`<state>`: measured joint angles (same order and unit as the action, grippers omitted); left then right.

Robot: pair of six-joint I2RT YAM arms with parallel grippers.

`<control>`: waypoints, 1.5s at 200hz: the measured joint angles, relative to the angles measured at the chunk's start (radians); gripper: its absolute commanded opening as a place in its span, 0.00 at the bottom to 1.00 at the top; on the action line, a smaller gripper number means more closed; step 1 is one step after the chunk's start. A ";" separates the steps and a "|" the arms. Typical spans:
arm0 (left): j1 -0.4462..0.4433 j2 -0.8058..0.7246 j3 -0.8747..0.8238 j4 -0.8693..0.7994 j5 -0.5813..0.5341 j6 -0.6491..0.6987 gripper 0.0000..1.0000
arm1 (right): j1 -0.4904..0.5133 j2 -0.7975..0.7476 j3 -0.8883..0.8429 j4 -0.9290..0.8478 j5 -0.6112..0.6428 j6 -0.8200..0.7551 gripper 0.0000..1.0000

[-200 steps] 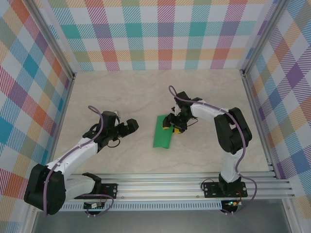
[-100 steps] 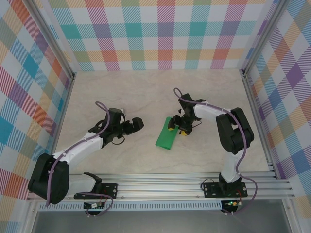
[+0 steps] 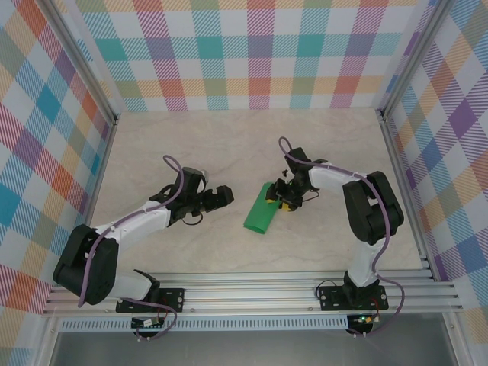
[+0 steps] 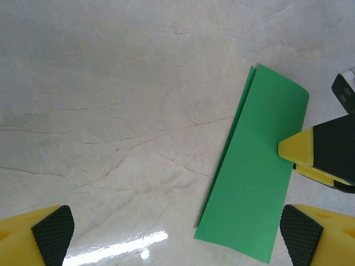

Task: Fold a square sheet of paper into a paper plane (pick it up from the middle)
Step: Fold the square sheet of paper in half at the center of the table.

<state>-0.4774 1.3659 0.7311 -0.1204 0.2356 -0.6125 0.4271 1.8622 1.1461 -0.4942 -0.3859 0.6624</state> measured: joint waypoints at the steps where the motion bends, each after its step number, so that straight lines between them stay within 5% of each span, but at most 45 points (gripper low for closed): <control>1: 0.000 0.000 0.001 0.000 0.000 0.000 0.98 | 0.000 0.000 0.000 0.002 -0.002 0.000 0.52; 65: 0.000 0.002 0.007 -0.001 -0.001 0.000 0.98 | 0.000 0.013 0.006 0.050 -0.049 0.008 0.37; 152: -0.003 -0.077 0.006 -0.046 -0.142 -0.027 1.00 | 0.027 0.013 0.147 0.054 -0.218 -0.009 0.34; 206: -0.004 -0.107 0.006 -0.064 -0.177 -0.037 1.00 | 0.037 0.026 0.202 0.055 -0.307 -0.041 0.37; 300: -0.004 -0.107 -0.005 -0.062 -0.166 -0.046 1.00 | 0.037 0.224 0.286 -0.115 -0.172 -0.223 0.58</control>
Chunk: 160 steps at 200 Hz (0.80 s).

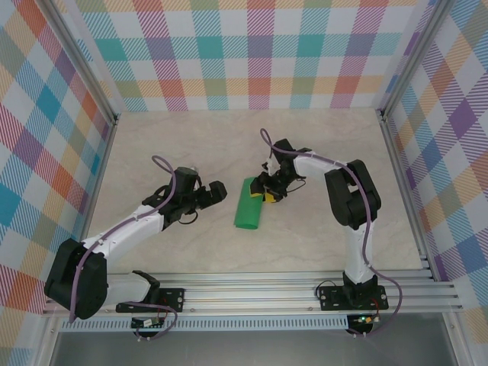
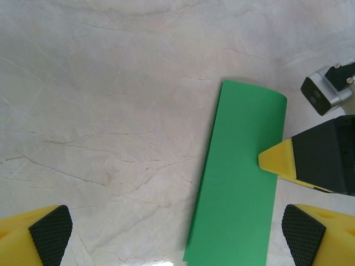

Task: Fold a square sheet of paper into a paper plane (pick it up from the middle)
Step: Fold the square sheet of paper in half at the center of the table.

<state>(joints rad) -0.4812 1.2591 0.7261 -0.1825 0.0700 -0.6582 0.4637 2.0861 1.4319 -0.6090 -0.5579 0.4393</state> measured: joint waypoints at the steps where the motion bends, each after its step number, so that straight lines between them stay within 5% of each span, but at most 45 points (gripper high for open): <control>1: 0.000 0.000 0.000 0.000 0.000 0.000 1.00 | 0.000 0.000 0.002 -0.002 0.003 -0.003 0.58; 160: -0.001 0.009 -0.002 0.004 0.045 0.000 1.00 | 0.002 0.000 0.032 -0.087 0.124 -0.061 0.62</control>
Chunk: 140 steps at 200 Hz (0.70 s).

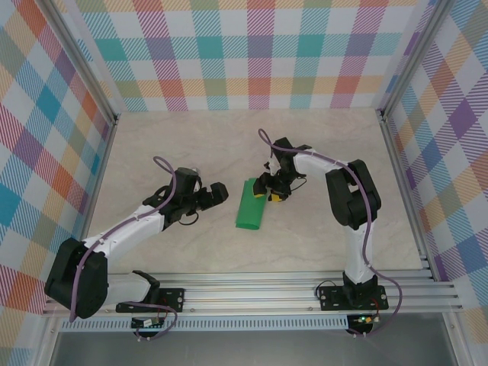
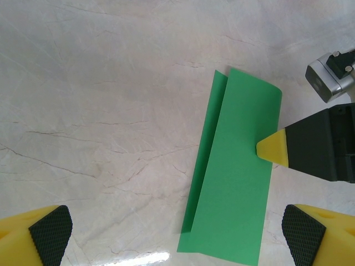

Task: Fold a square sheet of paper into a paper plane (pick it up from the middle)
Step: Fold the square sheet of paper in half at the center of the table.

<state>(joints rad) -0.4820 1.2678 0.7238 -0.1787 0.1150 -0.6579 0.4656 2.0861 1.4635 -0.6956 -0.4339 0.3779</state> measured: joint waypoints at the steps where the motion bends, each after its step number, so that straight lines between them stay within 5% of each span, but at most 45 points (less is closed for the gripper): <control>1: 0.000 0.000 0.000 0.000 0.000 0.000 1.00 | 0.000 0.000 0.000 0.000 0.000 0.000 0.62; 140: 0.000 0.019 0.021 -0.007 0.003 0.023 1.00 | 0.002 -0.002 0.004 -0.024 0.032 -0.050 0.62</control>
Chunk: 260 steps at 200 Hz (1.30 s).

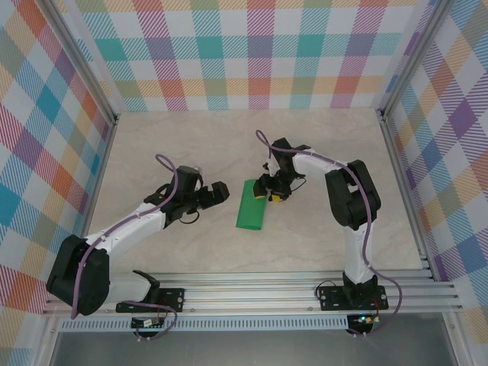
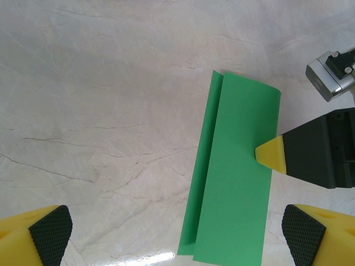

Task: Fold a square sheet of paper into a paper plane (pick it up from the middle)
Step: Fold the square sheet of paper in half at the center of the table, then hold the square sheet of paper at the center of the table.

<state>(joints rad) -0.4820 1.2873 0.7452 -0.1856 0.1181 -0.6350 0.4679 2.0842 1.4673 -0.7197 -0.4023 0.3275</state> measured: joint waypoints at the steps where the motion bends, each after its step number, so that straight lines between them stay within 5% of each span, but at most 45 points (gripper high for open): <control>1: 0.000 0.000 0.000 0.000 0.000 0.000 1.00 | 0.000 0.000 0.000 0.000 0.001 0.000 0.62; 260: 0.000 -0.002 0.000 0.004 -0.007 -0.015 1.00 | 0.003 -0.014 -0.017 -0.004 0.028 -0.003 0.61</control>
<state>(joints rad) -0.4820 1.2858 0.7452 -0.1818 0.1108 -0.6502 0.4713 2.0697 1.4502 -0.7238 -0.3740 0.3241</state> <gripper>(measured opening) 0.998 0.610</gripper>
